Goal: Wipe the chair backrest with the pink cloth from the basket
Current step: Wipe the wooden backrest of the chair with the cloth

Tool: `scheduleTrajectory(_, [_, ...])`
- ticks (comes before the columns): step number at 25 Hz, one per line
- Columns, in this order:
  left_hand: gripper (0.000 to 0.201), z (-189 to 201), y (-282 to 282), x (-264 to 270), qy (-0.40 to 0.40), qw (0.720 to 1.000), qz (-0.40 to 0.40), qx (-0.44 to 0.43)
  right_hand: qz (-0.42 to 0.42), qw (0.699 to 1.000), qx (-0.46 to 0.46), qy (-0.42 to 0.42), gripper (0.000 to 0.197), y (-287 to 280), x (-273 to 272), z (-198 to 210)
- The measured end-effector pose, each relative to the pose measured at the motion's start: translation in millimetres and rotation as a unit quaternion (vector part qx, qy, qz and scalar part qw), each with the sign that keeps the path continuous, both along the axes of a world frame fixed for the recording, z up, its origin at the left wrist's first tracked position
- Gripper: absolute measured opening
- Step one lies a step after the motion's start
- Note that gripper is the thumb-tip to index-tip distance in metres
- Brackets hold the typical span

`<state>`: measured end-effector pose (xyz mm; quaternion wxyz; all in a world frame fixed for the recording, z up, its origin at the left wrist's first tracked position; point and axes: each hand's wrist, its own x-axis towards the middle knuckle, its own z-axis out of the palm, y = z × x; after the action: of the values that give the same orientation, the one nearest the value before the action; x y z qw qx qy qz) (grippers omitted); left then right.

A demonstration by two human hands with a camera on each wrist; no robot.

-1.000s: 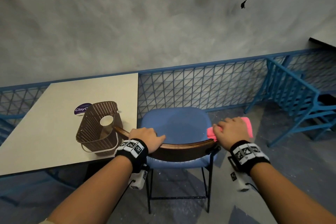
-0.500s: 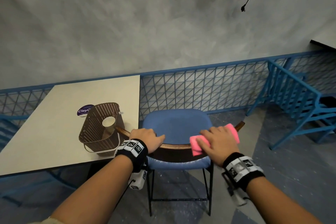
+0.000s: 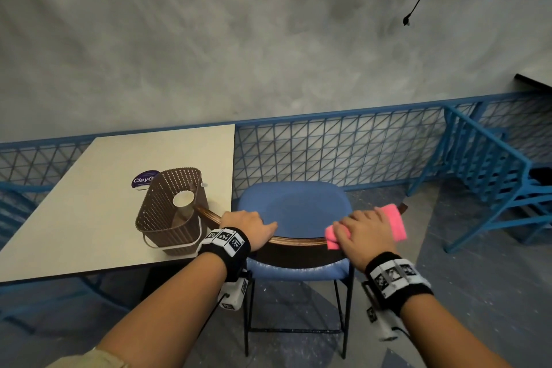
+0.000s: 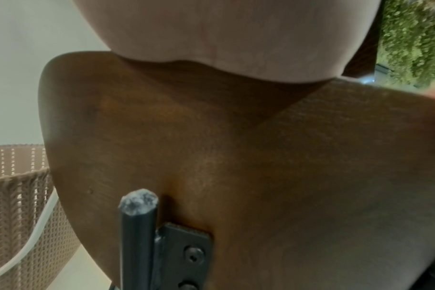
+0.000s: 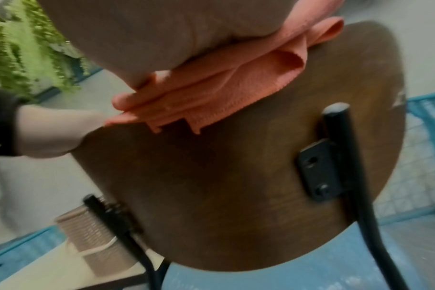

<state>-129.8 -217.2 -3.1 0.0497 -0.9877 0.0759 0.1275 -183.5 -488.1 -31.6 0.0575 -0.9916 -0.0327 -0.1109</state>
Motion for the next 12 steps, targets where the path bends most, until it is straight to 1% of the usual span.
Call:
scheduleTrajectory(3, [0.070,-2.2,0.7,0.8,-0.006,1.000,-0.003,-0.003,0.060,0.998,0.009,-0.014,0.040,54.9,-19.1,4.1])
scheduleTrajectory(5, [0.070,-4.4,1.3,-0.4,-0.012,1.000,-0.011,-0.005,0.088,0.996,0.016,-0.011,0.036,65.4,-25.4,3.2])
scheduleTrajectory(7, [0.071,-5.0,2.6,-1.5,-0.016,1.000,-0.021,-0.008,0.122,0.992,0.023,-0.004,0.039,53.6,-24.4,0.4])
scheduleTrajectory(9, [0.073,-3.6,3.5,-2.0,-0.018,0.999,-0.030,-0.008,0.131,0.991,0.021,0.009,0.046,25.0,-17.3,-1.0])
scheduleTrajectory(10, [0.074,-3.4,4.6,-2.8,-0.020,0.999,-0.032,-0.010,0.112,0.993,0.022,0.010,0.050,5.6,-9.9,-2.4])
scheduleTrajectory(12, [0.074,-3.4,5.8,-4.9,-0.022,0.999,-0.037,-0.007,0.045,0.998,0.035,-0.002,0.053,-37.4,7.5,-1.0])
